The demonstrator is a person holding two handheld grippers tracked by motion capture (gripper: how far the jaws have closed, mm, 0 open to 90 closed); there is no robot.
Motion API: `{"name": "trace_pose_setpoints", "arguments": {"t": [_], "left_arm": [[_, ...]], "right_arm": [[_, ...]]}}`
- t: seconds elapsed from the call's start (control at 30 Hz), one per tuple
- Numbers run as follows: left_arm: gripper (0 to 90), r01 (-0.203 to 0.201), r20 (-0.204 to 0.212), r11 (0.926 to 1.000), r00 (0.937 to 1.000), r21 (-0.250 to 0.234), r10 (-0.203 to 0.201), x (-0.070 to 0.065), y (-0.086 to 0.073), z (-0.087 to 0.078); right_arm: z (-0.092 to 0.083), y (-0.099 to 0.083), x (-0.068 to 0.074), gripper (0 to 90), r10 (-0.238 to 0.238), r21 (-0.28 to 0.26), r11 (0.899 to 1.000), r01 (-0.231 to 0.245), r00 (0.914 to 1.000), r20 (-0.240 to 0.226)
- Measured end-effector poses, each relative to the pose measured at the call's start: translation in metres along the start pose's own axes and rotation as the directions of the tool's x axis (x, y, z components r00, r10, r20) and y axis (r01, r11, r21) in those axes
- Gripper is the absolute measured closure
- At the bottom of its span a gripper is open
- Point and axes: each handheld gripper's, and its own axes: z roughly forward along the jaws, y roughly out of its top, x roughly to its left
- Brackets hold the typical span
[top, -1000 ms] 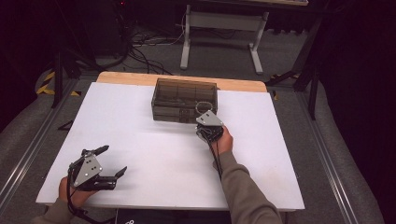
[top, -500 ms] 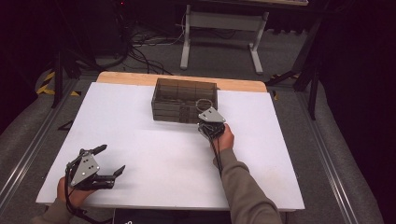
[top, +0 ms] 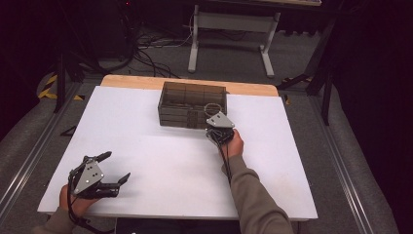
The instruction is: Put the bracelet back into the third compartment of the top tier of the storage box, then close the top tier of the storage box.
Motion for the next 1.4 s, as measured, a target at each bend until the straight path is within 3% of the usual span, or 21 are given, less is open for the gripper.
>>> {"name": "trace_pose_setpoints", "arguments": {"t": [0.2,0.3,0.77,0.93,1.23,1.37,1.4], "left_arm": [[10.5,0.004,0.001,1.0,1.0,0.001,-0.004,0.002,-0.001,0.0],[10.5,0.012,0.0,0.9999,0.9999,-0.001,-0.012,0.001,-0.001,0.0],[10.6,0.002,-0.006,1.0,1.0,-0.002,-0.002,0.0,0.001,-0.003],[11.2,-0.022,-0.004,0.9997,0.9998,-0.008,0.022,-0.002,0.003,-0.003],[11.1,-0.019,0.001,0.9998,0.9998,-0.001,0.019,-0.003,0.003,-0.002],[11.1,-0.026,-0.004,0.9997,0.9997,0.003,0.026,-0.003,0.003,-0.001],[11.2,-0.022,0.0,0.9997,0.9998,0.005,0.022,-0.004,0.003,-0.001]], "right_arm": [[0.0,0.0,0.001,90.0,0.006,-0.002,1.0,-0.006,1.0,0.0],[-0.003,0.002,0.001,90.0,0.022,-0.027,0.999,-0.022,0.9996,-0.02],[-0.02,0.018,0.003,83.2,0.01,-0.087,0.996,-0.014,0.999,-0.043],[-0.027,0.019,0.002,79.0,0.019,-0.074,0.997,-0.022,0.9991,-0.039],[-0.036,0.021,-0.001,71.4,0.023,-0.09,0.996,-0.025,0.9994,-0.025],[-0.042,0.023,-0.002,65.3,0.017,-0.104,0.994,-0.019,0.9995,-0.027],[-0.043,0.023,-0.003,59.4,0.026,-0.109,0.994,-0.028,0.9995,-0.018]]}}
